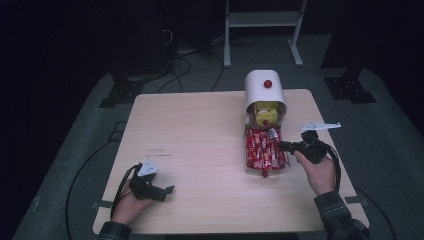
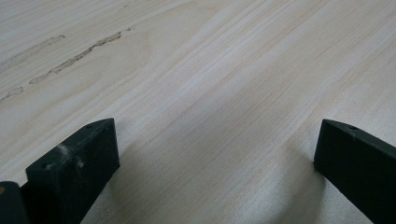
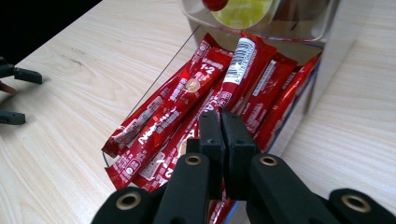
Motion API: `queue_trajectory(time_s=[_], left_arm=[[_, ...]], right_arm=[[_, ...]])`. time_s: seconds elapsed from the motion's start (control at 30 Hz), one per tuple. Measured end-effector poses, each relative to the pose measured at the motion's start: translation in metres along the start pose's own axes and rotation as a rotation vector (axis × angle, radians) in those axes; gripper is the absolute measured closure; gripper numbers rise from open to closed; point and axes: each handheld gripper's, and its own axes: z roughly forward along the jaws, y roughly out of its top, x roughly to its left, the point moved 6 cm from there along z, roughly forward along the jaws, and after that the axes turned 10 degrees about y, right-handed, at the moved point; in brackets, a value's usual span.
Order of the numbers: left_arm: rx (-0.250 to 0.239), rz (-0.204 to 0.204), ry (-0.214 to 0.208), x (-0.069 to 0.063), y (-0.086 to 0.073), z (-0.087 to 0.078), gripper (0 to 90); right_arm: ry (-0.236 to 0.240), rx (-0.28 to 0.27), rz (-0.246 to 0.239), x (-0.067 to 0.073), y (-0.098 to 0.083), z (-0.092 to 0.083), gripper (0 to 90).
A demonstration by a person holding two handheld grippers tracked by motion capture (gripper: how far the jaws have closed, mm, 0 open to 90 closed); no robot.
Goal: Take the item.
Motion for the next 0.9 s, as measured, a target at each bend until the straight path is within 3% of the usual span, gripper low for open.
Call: queue_trajectory(time_s=[0.9], left_arm=[[0.0, 0.0, 0.0, 0.0, 0.0, 0.0, 0.0]], right_arm=[[-0.042, -0.024, 0.007, -0.017, -0.003, -0.026, 87.4]])
